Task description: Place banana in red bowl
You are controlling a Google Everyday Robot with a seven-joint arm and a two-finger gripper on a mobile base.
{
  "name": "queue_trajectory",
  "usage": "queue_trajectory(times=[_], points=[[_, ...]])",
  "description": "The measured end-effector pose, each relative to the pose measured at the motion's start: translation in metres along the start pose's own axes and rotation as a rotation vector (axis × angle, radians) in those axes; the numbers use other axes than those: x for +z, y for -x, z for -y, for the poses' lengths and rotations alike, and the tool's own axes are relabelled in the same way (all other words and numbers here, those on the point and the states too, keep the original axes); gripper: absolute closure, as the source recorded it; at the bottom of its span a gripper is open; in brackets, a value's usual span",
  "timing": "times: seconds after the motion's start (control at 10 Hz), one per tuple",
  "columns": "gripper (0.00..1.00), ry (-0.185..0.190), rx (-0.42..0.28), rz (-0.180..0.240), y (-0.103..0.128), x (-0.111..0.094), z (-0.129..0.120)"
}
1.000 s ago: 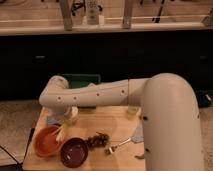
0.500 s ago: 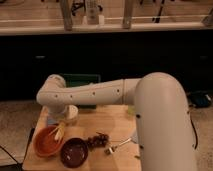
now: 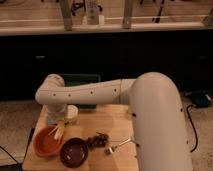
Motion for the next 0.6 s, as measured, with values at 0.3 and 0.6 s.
queue_trajectory(times=[0.3,0.6], points=[[1.0,-0.006,-0.035,0.014,-0.001,0.0038,0.0043],[1.0,-0.011,-0.065,0.029,-0.0011,0.007,0.0085]])
